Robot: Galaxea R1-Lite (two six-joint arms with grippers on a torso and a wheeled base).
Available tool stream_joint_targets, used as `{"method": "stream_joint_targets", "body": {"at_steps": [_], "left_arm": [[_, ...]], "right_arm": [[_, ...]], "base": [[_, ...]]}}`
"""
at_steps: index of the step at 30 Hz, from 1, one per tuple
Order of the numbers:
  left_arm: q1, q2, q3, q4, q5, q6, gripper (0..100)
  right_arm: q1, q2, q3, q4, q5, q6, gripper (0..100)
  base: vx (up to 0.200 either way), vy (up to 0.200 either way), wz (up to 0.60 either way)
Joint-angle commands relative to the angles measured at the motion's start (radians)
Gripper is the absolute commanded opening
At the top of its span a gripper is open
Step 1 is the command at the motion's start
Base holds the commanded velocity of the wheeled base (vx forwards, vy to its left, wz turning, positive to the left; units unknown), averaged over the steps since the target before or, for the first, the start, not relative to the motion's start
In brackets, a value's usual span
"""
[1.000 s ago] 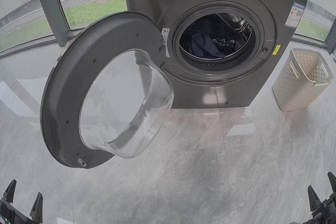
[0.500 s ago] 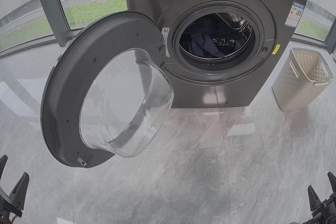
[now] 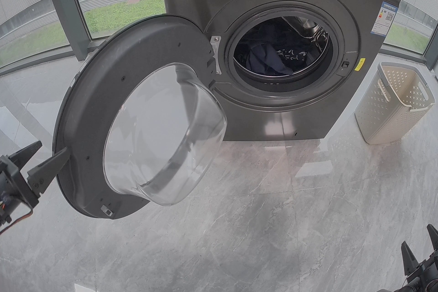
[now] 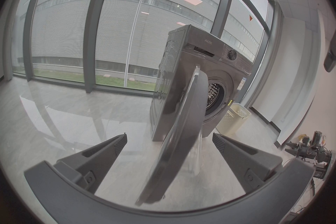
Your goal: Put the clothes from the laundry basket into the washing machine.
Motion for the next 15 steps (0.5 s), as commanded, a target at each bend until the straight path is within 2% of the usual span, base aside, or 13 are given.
{"method": "stream_joint_targets", "body": {"at_steps": [1,4,5,6,10,14,15], "left_arm": [[-0.042,0.21,-0.05,-0.077,-0.044,-0.004,100],[-0.103,0.201,-0.048,-0.08,-0.046,-0.005,100],[-0.103,0.201,-0.048,-0.08,-0.046,-0.005,100],[-0.174,0.193,-0.039,-0.08,-0.041,-0.002,100],[-0.287,0.17,-0.033,-0.08,-0.038,-0.004,100],[-0.419,0.113,-0.036,-0.08,-0.042,-0.018,100],[-0.43,0.109,-0.036,-0.08,-0.041,-0.019,100]], "right_arm": [[-0.001,-0.015,0.008,-0.002,-0.001,0.002,100],[0.0,-0.015,0.008,-0.002,0.001,0.001,100],[0.0,-0.015,0.008,-0.002,0.001,0.001,100],[0.0,-0.015,0.007,0.0,-0.001,0.001,100],[0.0,-0.015,0.007,-0.002,0.001,-0.001,100],[0.0,-0.015,0.007,-0.002,0.001,-0.001,100],[0.0,-0.015,0.007,0.0,0.001,-0.001,100]], "base": [[0.0,0.0,0.0],[0.0,0.0,0.0],[0.0,0.0,0.0],[0.0,0.0,0.0],[0.0,0.0,0.0],[0.0,0.0,0.0],[0.0,0.0,0.0]]}}
